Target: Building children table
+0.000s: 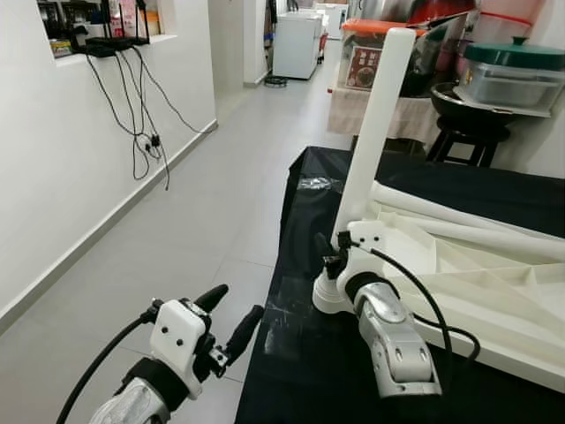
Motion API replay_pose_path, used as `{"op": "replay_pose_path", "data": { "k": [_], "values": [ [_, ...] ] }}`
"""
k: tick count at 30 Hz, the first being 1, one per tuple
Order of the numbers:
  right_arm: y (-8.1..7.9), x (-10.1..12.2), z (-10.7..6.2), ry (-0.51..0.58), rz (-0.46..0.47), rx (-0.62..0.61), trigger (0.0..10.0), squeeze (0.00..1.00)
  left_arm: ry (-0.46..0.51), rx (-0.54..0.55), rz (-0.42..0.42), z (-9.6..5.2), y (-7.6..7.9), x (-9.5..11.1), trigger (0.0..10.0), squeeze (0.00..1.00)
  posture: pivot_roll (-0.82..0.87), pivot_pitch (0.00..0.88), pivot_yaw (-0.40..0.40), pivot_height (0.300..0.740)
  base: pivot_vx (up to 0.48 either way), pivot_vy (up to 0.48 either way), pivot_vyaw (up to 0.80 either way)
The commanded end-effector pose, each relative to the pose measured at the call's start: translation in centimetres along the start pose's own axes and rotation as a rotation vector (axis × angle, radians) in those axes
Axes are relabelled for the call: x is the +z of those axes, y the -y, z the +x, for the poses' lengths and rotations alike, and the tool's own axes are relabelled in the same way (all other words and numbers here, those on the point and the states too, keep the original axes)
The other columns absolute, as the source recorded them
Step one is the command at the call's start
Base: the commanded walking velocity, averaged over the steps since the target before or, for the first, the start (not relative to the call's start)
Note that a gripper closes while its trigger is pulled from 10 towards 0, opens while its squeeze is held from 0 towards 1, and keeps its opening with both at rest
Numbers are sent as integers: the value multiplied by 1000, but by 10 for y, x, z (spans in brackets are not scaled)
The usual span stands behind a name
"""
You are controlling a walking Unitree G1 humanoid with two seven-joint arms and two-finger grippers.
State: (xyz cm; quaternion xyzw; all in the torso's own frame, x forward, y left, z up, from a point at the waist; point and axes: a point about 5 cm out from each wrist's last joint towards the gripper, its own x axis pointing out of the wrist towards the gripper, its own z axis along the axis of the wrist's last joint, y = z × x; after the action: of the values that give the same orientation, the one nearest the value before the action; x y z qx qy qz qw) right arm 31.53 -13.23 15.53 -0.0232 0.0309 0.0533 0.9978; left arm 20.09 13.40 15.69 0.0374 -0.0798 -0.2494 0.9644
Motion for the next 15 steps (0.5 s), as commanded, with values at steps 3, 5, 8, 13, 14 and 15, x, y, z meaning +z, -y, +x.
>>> {"op": "replay_pose_path", "data": {
  "k": [3, 5, 8, 13, 14, 15],
  "values": [
    [17, -2, -8, -60, -28, 19, 10000, 1000, 3, -6, 7, 3, -6, 5, 10000, 0, 54, 0, -66, 740, 0, 0, 0],
    [16, 0, -8, -66, -36, 80, 10000, 1000, 1, -7, 5, 5, -7, 6, 10000, 0, 53, 0, -66, 740, 0, 0, 0],
    [4, 15, 0, 6, -90, 366, 10000, 82, 0, -10, 3, 7, -9, 7, 10000, 0, 50, 0, -63, 740, 0, 0, 0],
    [-16, 26, 8, 39, -155, 923, 10000, 0, 3, -18, 9, 12, -10, 8, 10000, 0, 58, 0, -62, 740, 0, 0, 0],
    [-16, 26, 8, 39, -155, 923, 10000, 0, 3, -18, 9, 12, -10, 8, 10000, 0, 58, 0, -62, 740, 0, 0, 0],
    [-16, 26, 16, 14, -120, 975, 10000, 0, 4, -17, 7, 12, -10, 7, 10000, 0, 82, 0, -73, 740, 0, 0, 0]
  ]
}}
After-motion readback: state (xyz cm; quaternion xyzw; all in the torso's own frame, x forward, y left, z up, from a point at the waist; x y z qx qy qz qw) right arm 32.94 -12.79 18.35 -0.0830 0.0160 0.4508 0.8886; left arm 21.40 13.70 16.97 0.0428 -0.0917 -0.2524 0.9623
